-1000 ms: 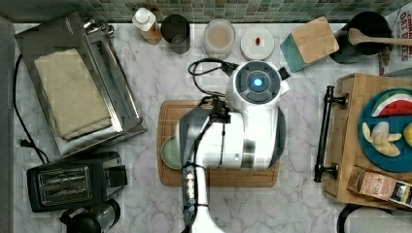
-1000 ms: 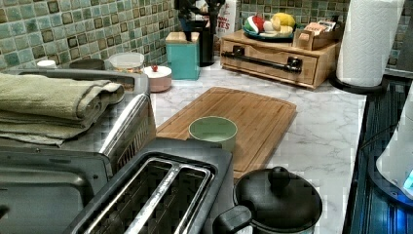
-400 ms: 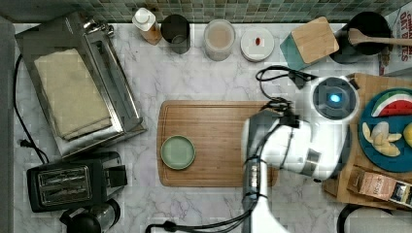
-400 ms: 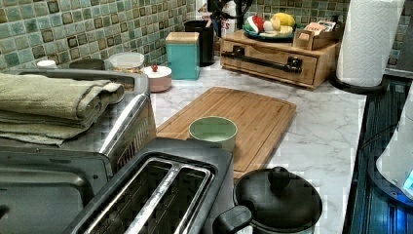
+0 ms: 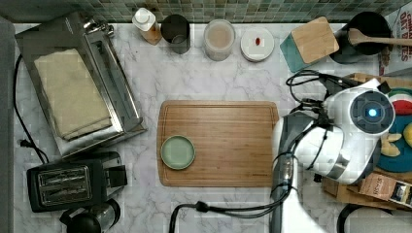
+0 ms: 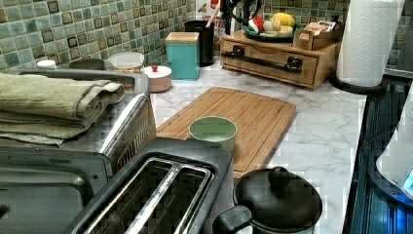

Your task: Open the drawer.

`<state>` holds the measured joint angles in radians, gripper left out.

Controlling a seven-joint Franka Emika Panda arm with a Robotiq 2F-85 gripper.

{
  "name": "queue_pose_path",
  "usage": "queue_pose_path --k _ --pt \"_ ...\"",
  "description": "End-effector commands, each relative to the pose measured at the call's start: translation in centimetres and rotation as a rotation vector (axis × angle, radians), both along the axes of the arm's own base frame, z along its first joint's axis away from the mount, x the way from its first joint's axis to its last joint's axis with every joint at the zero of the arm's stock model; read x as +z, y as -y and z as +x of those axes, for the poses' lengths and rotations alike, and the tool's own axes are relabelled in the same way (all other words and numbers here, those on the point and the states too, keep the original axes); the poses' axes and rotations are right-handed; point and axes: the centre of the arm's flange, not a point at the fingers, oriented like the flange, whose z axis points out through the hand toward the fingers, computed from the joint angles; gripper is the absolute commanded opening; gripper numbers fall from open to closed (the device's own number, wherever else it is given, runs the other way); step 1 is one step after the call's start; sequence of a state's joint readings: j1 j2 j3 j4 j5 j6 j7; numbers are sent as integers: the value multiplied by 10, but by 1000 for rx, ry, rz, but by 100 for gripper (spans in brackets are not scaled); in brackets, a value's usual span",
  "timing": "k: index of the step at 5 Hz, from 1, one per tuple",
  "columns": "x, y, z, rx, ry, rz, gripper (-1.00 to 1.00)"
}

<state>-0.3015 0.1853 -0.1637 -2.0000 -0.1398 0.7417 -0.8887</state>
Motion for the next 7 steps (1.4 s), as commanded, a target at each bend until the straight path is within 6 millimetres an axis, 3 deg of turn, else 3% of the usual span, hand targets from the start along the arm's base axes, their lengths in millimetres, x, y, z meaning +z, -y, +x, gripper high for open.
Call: queue_pose_path --k 1,3,5,7 --pt "-20 -5 -1 -2 -71 -16 100" --pt "-49 -10 -9 55 -51 -45 100" --pt "-74 16 -17 67 -42 -28 100" --pt "-118 14 -27 15 -35 19 100"
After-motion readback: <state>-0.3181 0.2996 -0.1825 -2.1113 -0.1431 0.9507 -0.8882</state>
